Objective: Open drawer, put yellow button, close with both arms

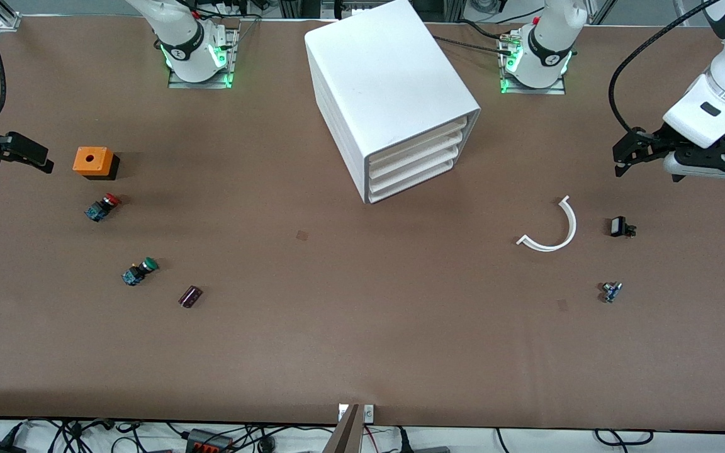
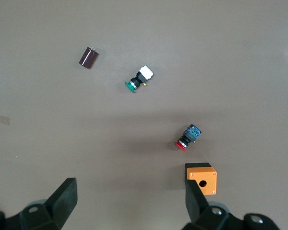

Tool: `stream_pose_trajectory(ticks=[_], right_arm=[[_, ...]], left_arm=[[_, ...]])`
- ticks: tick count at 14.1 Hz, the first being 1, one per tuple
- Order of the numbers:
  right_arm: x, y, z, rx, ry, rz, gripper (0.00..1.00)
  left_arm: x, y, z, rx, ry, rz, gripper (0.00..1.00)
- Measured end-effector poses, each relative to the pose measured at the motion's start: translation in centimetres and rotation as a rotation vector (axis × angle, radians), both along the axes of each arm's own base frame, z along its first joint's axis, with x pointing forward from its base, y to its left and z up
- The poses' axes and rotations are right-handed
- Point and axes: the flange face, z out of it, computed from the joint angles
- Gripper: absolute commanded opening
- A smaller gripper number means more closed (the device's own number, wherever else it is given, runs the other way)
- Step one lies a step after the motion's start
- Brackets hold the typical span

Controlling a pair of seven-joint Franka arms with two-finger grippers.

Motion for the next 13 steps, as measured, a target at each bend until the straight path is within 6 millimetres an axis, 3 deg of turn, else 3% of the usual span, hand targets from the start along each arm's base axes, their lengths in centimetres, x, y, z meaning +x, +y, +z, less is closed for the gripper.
stream_pose_trajectory(ticks=[13], right_arm=[[0.02,0.06,0.0,0.0,-0.001,0.001,1.0]], left_arm=[[-0.6,-0.09,-0.12,0.006,0.075,0.001,1.0]])
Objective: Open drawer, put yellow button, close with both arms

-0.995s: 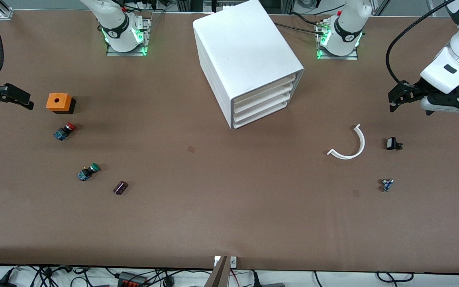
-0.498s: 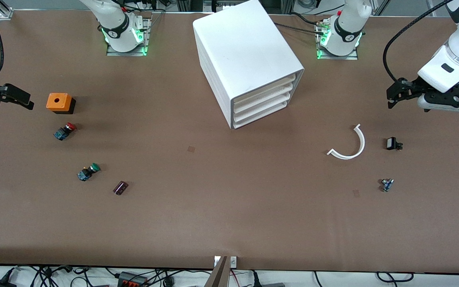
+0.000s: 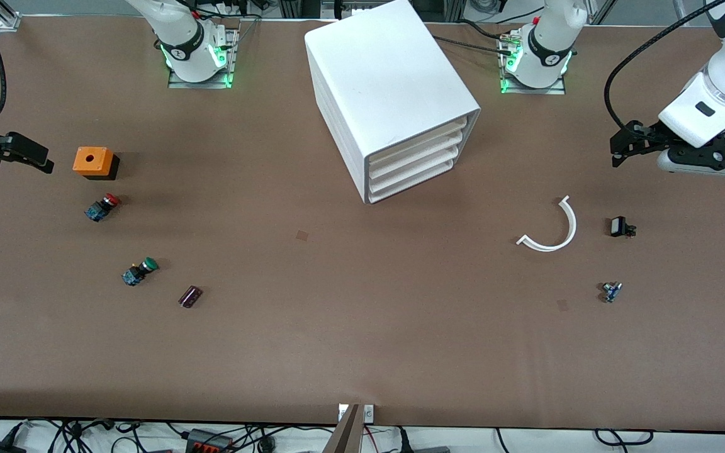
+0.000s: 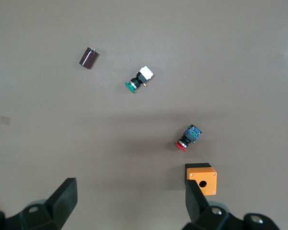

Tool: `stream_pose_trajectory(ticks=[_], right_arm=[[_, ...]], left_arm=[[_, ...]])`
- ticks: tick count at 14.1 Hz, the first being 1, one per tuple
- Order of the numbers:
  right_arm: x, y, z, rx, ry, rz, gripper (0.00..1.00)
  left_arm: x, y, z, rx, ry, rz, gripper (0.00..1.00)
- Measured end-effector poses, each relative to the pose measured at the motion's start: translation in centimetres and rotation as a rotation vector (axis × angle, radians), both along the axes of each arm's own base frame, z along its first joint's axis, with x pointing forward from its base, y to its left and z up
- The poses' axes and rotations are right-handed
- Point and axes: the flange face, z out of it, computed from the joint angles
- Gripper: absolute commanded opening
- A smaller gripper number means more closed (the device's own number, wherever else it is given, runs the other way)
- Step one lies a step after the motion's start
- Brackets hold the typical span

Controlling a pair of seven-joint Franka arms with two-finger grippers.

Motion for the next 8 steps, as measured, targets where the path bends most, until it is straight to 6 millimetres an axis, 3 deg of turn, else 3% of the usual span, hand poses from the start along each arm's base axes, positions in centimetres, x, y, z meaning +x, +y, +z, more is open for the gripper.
stream_pose_trajectory(ticks=[8], right_arm=[[0.0,0.01,-0.01,0.0,0.0,0.0,1.0]], left_arm=[[0.07,-0.04,0.59,-0.001,-0.01,-0.001,1.0]])
